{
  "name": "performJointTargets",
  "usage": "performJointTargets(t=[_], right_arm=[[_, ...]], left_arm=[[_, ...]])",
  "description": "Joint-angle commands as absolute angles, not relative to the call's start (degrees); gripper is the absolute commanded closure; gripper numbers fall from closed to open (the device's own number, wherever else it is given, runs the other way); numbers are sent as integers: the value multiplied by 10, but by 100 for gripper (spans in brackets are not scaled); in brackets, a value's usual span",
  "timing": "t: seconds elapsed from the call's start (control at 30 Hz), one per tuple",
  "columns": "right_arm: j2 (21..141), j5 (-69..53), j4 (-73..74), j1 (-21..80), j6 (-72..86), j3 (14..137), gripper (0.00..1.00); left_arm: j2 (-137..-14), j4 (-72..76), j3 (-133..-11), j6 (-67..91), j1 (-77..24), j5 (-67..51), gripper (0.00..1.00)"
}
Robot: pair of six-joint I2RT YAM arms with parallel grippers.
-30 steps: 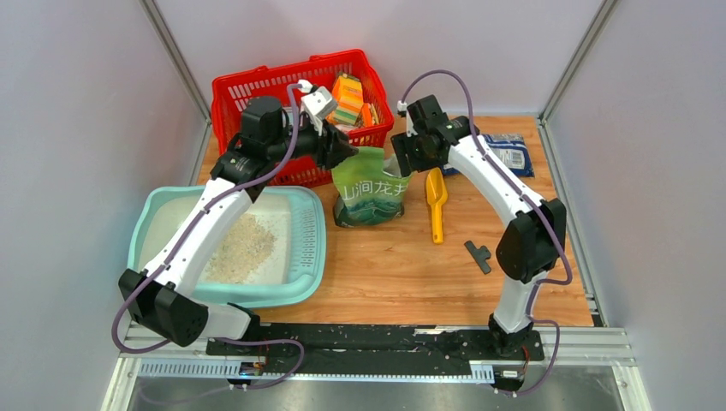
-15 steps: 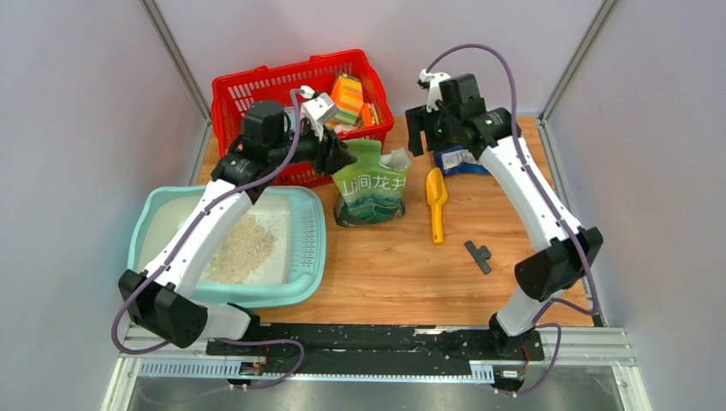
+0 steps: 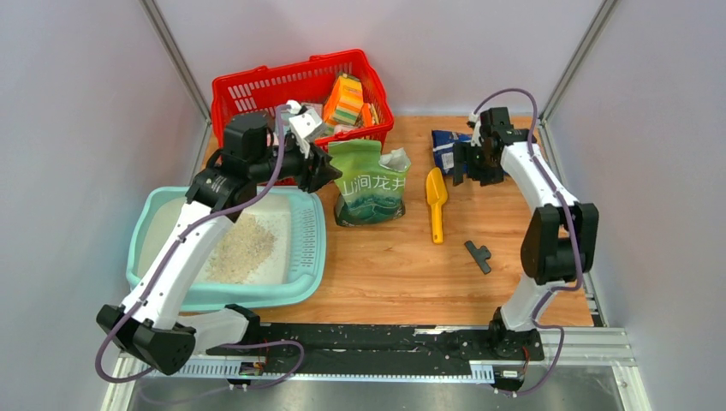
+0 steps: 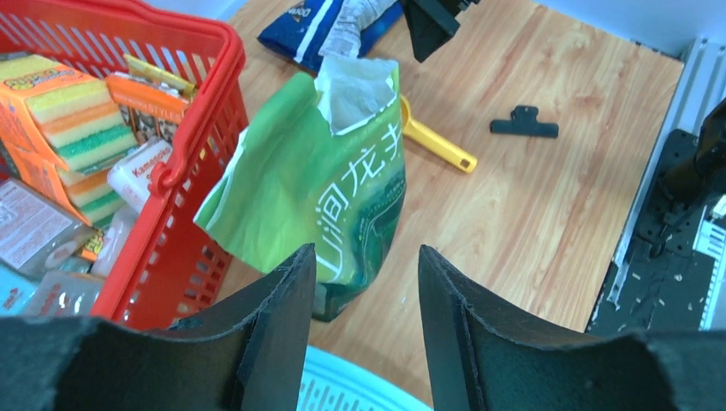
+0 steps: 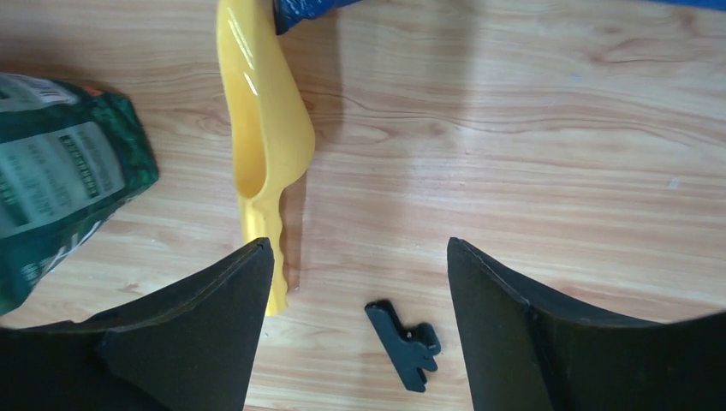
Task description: Fill the litter box with clean litter
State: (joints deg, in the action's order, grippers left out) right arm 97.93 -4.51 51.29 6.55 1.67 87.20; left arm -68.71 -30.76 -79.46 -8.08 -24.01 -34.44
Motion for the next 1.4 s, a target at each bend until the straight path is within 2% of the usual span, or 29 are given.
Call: performJointTargets(t=[0.0,0.2,0.53,0.9,1.03,1.13,1.17,1.3,1.37], right_arm=[[1014,-100,473,73,25,886,23],[1078,-125,492,79,83,910,25],[999,-92,448,132,105,758,37],[1010,-37,363,185,86,685,40],[1025,-33,340,185,74,683,48],[1021,-40,339,185,74,678,64],[1018,-42,338,186,73,668,65],[998,-58,318,185,55,636,66],[993,-74,316,185,44,618,60]], left_arm=[[-656,-362,-812,-142,-242,-321,44],[-626,-402,-795,-201,-242,-290,44],[-612,-413,-798,-247,-243,-259,44],[-621,-405,-800,-241,-242,-263,43],[-624,-400,-796,-232,-242,-268,43],[-622,-400,-791,-227,-242,-279,43],[-621,-398,-790,-224,-242,-280,43],[-622,-395,-785,-217,-242,-292,43],[-624,-391,-784,-215,-242,-301,43]])
